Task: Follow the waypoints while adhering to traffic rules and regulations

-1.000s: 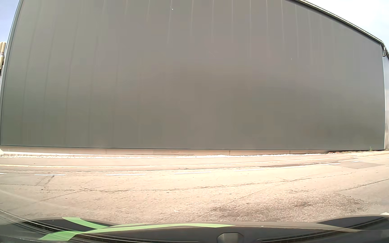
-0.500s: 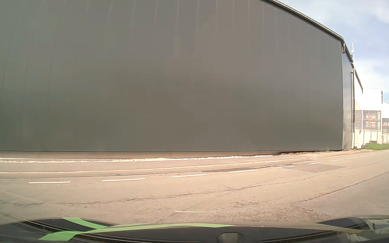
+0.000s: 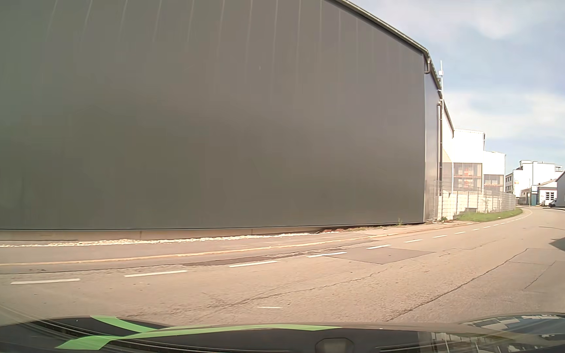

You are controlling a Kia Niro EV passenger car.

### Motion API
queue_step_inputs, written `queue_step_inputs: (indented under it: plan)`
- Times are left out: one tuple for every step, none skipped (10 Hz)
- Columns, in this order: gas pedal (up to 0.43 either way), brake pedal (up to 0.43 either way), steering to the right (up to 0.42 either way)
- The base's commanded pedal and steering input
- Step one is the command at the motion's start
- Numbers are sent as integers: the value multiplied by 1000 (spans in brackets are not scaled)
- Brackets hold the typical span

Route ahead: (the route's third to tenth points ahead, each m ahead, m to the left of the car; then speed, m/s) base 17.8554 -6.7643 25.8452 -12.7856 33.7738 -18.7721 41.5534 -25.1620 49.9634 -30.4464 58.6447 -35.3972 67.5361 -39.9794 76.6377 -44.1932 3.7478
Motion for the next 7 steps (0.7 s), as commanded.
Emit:
queue_step_inputs:
  plan:
    - [220, 0, 476]
    - [220, 0, 464]
    - [228, 0, 456]
    - [228, 0, 444]
    - [228, 0, 423]
    - [228, 0, 391]
    - [248, 0, 346]
